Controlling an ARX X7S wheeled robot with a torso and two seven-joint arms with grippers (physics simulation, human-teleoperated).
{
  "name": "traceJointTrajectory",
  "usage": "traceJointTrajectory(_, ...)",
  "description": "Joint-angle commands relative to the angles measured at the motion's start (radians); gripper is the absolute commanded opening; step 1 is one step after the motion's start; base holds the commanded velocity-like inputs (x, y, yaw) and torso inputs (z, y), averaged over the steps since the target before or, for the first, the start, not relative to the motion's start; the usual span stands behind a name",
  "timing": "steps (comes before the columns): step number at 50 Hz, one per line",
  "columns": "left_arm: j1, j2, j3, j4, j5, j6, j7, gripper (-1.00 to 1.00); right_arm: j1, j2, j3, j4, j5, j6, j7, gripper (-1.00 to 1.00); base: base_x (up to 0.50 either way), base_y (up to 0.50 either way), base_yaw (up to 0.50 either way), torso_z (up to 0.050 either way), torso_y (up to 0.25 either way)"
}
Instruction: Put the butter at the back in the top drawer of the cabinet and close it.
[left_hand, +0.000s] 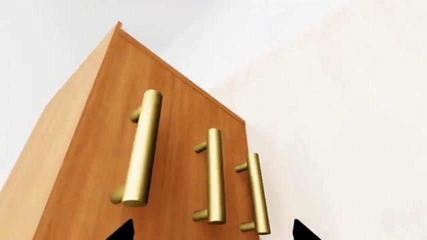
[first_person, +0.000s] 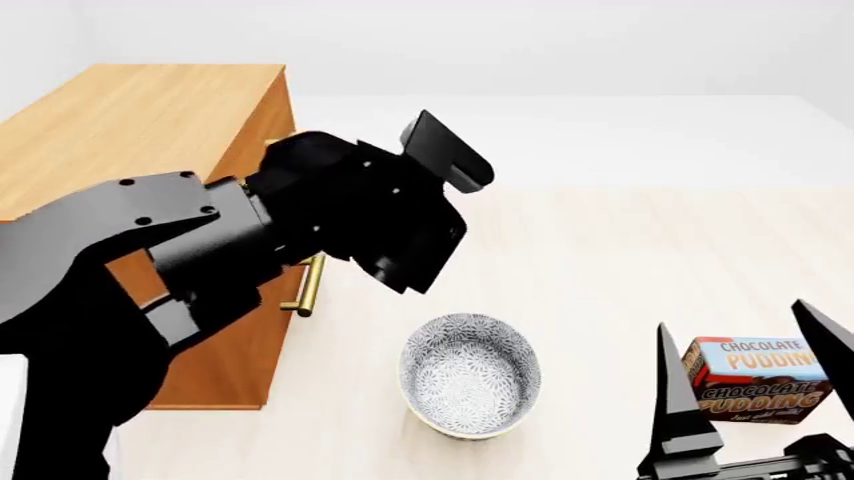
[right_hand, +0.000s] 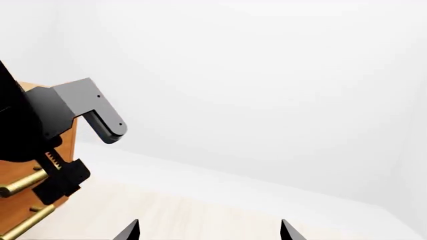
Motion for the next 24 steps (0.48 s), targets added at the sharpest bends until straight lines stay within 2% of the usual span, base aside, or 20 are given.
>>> traceJointTrajectory(1,-0.003,-0.100,-0.061,0.279,-0.035,0.066,-0.095,1.00,0.005,0.000,0.006,0.000,0.016,0.002,-0.013,1.00,0.00,0.00,0.00,0.000,0.000)
traceJointTrajectory(6,0.001,-0.151,-0.100,0.402,-0.052,0.098,-0.125,1.00,0.007,0.000,0.009,0.000,0.024,0.003,-0.022,1.00,0.00,0.00,0.00,0.000,0.000)
traceJointTrajectory(10,0.009,-0.200,-0.138,0.477,-0.054,0.128,-0.100,1.00,0.012,0.000,0.014,0.000,0.036,0.004,-0.030,1.00,0.00,0.00,0.00,0.000,0.000)
traceJointTrajectory(15,0.028,-0.295,-0.207,0.614,-0.061,0.179,-0.062,1.00,0.022,0.000,0.025,0.000,0.063,0.007,-0.047,1.00,0.00,0.00,0.00,0.000,0.000)
traceJointTrajectory(24,0.046,-0.457,-0.324,0.868,-0.085,0.264,-0.061,1.00,0.055,0.000,0.059,0.000,0.126,0.027,-0.095,1.00,0.00,0.00,0.00,0.000,0.000)
